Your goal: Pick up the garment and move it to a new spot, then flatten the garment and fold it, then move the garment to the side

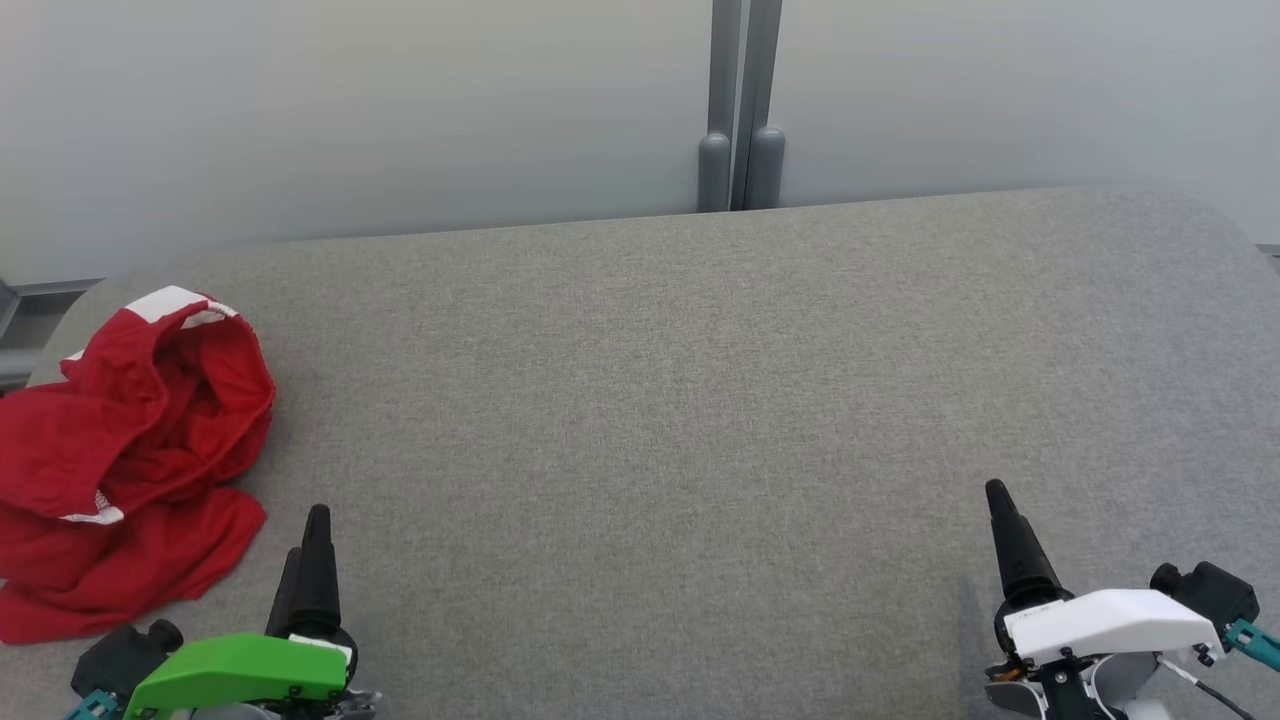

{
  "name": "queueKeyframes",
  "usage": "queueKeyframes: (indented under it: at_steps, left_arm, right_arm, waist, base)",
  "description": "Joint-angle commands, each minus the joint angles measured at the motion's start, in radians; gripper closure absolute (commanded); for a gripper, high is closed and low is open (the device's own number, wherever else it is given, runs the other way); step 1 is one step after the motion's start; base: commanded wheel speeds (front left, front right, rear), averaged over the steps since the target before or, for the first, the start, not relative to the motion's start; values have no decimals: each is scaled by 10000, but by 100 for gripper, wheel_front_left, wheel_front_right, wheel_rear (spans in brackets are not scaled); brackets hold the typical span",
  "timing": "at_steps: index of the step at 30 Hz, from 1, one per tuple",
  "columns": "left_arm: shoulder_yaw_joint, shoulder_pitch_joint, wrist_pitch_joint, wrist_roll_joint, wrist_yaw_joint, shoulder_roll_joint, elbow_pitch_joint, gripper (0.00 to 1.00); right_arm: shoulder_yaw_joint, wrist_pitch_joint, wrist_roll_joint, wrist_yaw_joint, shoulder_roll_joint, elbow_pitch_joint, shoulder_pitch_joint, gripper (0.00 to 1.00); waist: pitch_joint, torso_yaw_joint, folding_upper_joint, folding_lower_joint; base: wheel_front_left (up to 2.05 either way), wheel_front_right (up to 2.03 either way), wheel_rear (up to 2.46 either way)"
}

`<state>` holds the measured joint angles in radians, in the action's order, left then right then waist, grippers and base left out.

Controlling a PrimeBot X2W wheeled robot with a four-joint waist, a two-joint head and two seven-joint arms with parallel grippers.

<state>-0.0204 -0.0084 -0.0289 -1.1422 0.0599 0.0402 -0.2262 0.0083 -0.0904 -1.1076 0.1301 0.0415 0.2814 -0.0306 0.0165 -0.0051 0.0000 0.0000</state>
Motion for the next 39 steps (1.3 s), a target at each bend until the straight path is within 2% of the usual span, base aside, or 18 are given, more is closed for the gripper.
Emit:
queueKeyframes:
  at_steps: [1,14,31,39]
  left_arm:
    - [39,-259,-58,271,-58,69,114,0]
    - [580,-524,-585,3530,-519,97,-194,0]
    - [1121,-998,-1124,6122,-639,199,-743,0]
    - [1219,-1157,-1333,6865,-812,247,-1187,0]
  right_arm:
    - [0,-91,285,3,57,-50,-246,0]
    - [-105,-464,2864,4,68,225,-529,0]
    - [-227,-809,5774,5,82,303,-763,0]
    - [-78,-373,6644,6,88,98,-763,0]
  waist:
    - [1,0,0,0]
    - [46,35,0,0]
    - [68,125,0,0]
    - [82,122,0,0]
  base:
    - [0,0,0]
    - [0,0,0]
    - [0,0,0]
    - [0,0,0]
